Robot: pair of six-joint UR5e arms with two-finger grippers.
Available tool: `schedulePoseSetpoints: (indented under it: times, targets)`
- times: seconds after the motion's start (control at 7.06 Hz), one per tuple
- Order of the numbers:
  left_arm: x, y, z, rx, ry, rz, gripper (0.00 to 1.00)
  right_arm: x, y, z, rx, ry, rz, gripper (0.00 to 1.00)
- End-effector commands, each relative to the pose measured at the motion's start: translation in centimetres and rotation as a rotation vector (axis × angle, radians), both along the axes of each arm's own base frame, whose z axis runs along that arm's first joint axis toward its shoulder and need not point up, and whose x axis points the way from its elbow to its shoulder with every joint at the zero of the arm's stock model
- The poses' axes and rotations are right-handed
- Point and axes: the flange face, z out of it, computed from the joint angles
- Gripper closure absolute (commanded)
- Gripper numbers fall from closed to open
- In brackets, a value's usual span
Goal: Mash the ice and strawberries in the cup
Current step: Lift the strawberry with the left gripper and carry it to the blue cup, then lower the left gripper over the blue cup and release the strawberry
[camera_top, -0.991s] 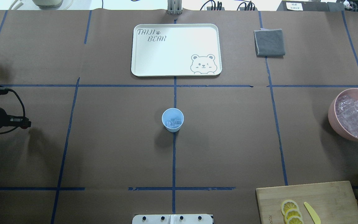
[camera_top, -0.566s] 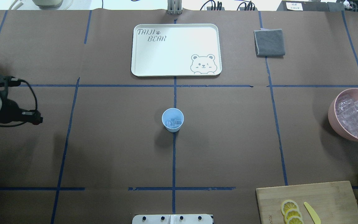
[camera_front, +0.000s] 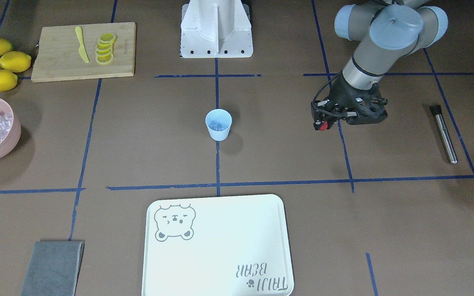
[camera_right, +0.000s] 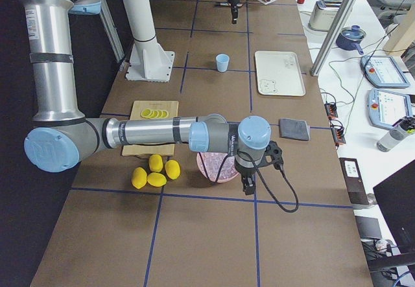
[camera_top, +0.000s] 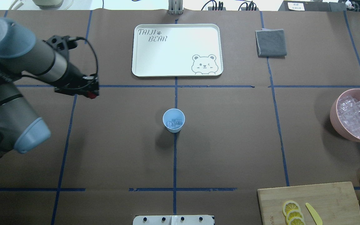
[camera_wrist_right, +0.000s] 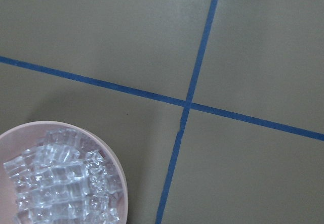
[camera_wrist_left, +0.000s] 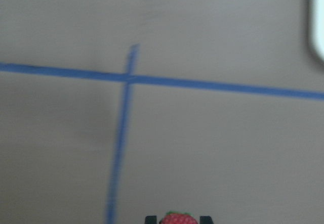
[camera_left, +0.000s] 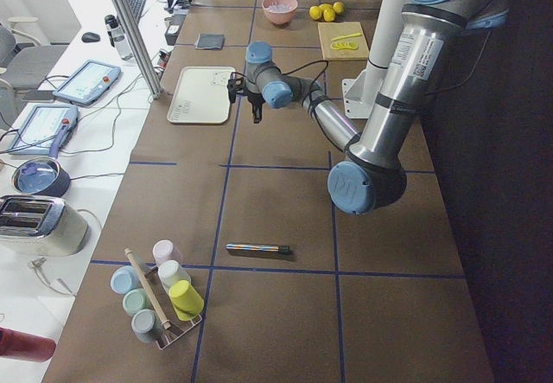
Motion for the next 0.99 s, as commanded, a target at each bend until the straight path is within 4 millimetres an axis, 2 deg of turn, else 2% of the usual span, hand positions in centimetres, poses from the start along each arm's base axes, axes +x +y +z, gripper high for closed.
schedulePoseSetpoints:
  times: [0.0,0.14,0.28,0.42,0.57,0.85]
  targets:
    - [5.3,1.7,-8.2,-0.095,0.086,-0.003,1.00,1.0,1.9,3.7,0.023,0.004,0.026,0.00]
    - [8.4,0.8,-11.3,-0.123,0.099,-0.032,1.00,1.0,2.0,3.7,0.011,-0.001,0.038,0.00]
    - [12.7,2.2,-13.4,-0.114,0.088,-0.030,1.00,1.0,2.1,3.8,0.006,-0.002,0.039,0.00]
    - [15.3,3.7,-13.7,-0.104,0.074,-0.040,1.00,1.0,2.2,3.7,0.013,0.002,0.038,0.00]
    - [16.5,4.1,-14.0,-0.107,0.071,-0.031,1.00,1.0,2.2,3.6,0.016,0.005,0.036,0.00]
    - [17.2,4.4,-13.6,-0.112,0.061,-0.022,1.00,1.1,2.1,3.5,0.008,0.003,0.047,0.00]
